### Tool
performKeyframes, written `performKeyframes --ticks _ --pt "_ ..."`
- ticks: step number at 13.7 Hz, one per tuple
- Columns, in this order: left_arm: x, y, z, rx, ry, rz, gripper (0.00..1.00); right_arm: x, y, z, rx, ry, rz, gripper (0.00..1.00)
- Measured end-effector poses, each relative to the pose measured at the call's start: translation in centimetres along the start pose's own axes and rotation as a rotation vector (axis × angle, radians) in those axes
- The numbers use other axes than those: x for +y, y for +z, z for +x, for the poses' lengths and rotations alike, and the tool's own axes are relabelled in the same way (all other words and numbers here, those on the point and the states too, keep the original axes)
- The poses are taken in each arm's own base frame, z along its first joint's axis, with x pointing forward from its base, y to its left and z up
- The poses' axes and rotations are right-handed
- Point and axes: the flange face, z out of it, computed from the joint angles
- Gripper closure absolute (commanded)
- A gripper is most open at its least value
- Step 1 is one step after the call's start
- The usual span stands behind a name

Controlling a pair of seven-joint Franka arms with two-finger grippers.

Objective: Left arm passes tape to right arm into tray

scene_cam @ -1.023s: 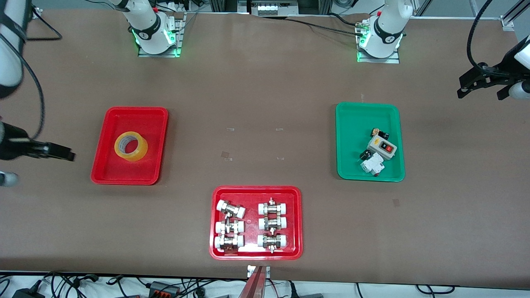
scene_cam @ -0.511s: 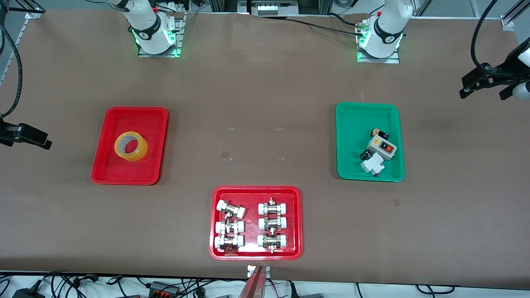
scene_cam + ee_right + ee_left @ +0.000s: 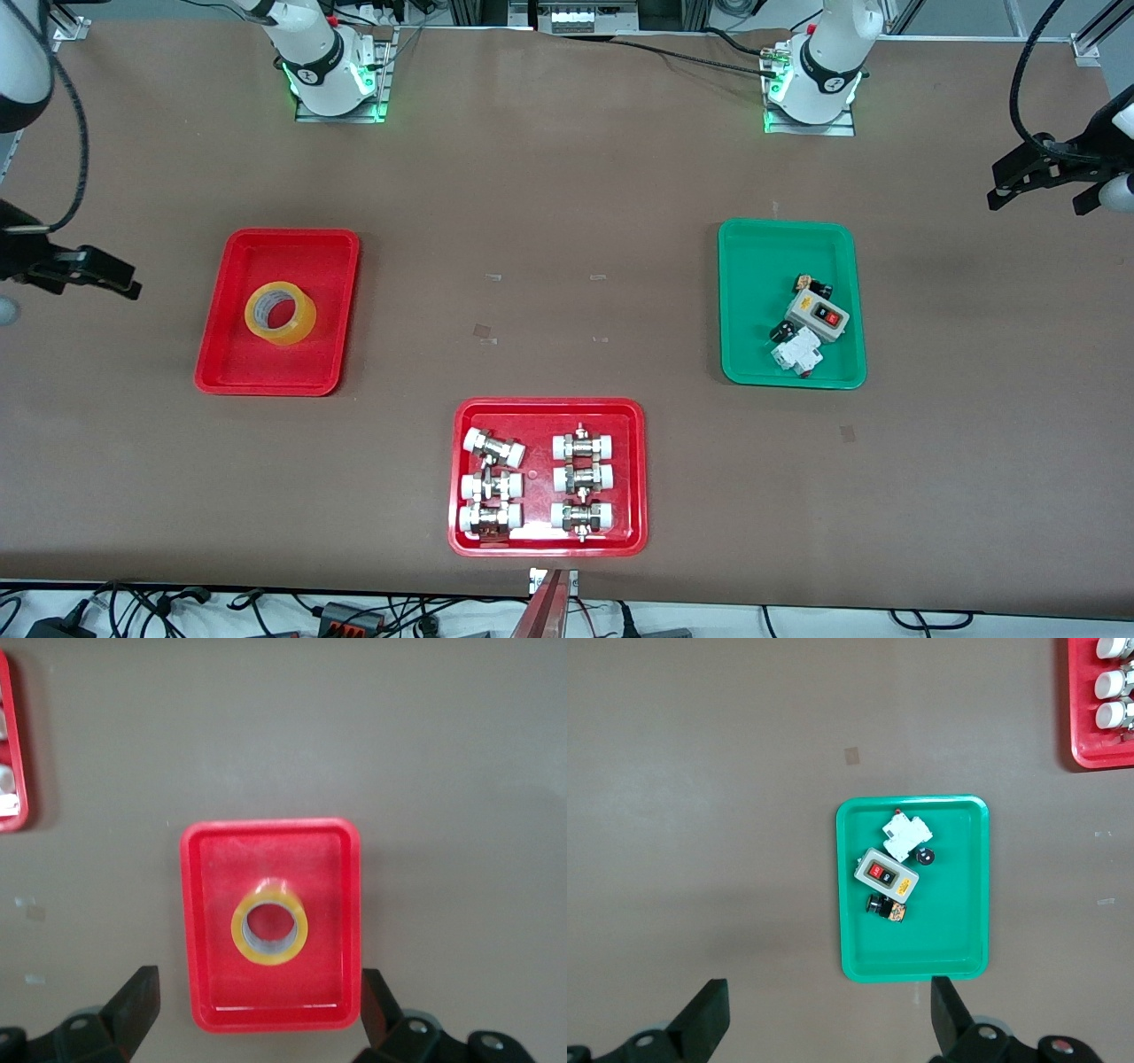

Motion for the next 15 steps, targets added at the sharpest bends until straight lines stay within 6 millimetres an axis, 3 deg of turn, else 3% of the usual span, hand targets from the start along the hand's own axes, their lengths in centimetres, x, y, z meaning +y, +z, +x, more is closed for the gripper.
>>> performKeyframes --ticks 2,5,10,15 --pt "0.0 -0.2 0.0 0.003 0.001 0.000 0.00 0.0 0.3 -1.8 -0.001 -0.014 0.000 0.00" --pt "-0.7 -0.3 -0.1 0.006 -0.010 0.001 0.00 0.0 -0.8 -3.3 0.006 -0.041 0.001 0.00" --pt "-0.7 -0.3 0.0 0.006 -0.010 0.001 0.00 1.1 -0.7 -4.0 -0.040 -0.038 0.002 0.00" --pt "-0.9 -0.3 -0.1 0.006 -0.014 0.000 0.00 0.5 -0.8 -3.9 -0.030 -0.049 0.002 0.00"
